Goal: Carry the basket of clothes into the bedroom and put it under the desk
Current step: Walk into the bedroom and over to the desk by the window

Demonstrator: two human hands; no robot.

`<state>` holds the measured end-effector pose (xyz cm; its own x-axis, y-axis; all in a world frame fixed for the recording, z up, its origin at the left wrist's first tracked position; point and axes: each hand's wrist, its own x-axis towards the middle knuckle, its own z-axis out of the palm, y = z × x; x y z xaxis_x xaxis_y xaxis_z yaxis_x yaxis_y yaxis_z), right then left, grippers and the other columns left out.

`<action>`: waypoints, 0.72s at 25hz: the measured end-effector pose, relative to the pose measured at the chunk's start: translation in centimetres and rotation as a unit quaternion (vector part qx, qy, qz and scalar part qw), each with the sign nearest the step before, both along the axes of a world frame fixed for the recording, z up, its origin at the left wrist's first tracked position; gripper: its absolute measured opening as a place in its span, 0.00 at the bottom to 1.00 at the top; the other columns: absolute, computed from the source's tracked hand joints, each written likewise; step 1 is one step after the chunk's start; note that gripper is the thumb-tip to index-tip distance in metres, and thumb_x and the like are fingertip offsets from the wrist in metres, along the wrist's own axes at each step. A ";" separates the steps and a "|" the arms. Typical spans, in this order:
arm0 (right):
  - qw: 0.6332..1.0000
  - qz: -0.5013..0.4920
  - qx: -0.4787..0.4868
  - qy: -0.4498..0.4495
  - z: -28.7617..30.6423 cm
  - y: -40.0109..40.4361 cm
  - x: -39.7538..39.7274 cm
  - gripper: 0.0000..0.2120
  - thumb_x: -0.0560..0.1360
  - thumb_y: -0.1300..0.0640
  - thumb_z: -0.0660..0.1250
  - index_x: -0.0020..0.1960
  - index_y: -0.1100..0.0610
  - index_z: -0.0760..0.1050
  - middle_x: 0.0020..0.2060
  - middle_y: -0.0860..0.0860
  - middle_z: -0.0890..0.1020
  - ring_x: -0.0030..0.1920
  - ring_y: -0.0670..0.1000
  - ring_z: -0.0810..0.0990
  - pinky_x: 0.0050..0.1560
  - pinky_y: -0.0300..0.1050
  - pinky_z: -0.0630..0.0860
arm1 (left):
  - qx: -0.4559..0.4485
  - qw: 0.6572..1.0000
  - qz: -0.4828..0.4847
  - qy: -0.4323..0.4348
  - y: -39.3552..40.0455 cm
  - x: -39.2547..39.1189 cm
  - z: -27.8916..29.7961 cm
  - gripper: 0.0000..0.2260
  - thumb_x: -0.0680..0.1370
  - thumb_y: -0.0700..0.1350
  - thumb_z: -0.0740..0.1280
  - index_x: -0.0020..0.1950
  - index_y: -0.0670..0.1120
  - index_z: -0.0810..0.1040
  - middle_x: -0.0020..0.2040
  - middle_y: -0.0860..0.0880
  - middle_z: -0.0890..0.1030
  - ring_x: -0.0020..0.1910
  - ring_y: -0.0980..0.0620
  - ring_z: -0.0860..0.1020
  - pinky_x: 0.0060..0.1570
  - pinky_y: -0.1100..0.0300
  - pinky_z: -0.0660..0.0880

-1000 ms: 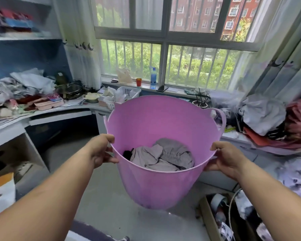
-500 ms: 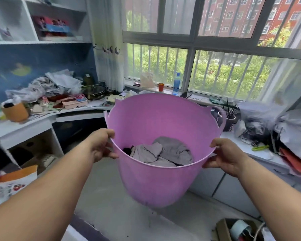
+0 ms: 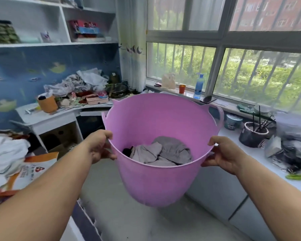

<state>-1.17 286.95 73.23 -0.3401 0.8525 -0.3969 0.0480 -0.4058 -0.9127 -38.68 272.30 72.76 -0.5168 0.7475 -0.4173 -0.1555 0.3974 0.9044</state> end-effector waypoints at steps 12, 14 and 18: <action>0.995 0.095 -0.017 0.001 0.1 8.1 -0.3 0.20 0.68 0.65 0.61 0.59 0.65 0.74 0.43 0.60 0.71 0.32 0.62 0.75 0.33 0.59 0.81 | -0.003 0.993 0.118 -0.014 0.7 3.4 0.1 0.15 0.74 0.38 0.62 0.60 0.36 0.75 0.42 0.38 0.73 0.30 0.39 0.76 0.25 0.50 0.82; 0.995 0.102 -0.019 -0.002 0.0 8.8 -1.4 0.18 0.68 0.66 0.60 0.57 0.64 0.74 0.40 0.59 0.70 0.29 0.60 0.74 0.35 0.60 0.81 | -0.002 0.992 0.128 -0.013 0.8 2.9 0.1 0.15 0.74 0.38 0.62 0.59 0.36 0.76 0.42 0.38 0.74 0.30 0.39 0.75 0.25 0.50 0.82; 0.993 0.114 -0.024 0.000 -0.3 9.9 -4.2 0.16 0.68 0.66 0.60 0.56 0.62 0.73 0.37 0.56 0.67 0.22 0.58 0.74 0.34 0.60 0.81 | 0.002 0.990 0.142 -0.010 1.1 0.7 -0.2 0.19 0.74 0.38 0.62 0.64 0.34 0.76 0.47 0.36 0.73 0.34 0.38 0.76 0.27 0.49 0.83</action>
<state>-5.37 296.84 72.93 -0.5217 0.7342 -0.4345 0.1426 -0.4271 -0.8929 -37.94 273.42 72.52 -0.6981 0.5750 -0.4266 -0.2781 0.3313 0.9016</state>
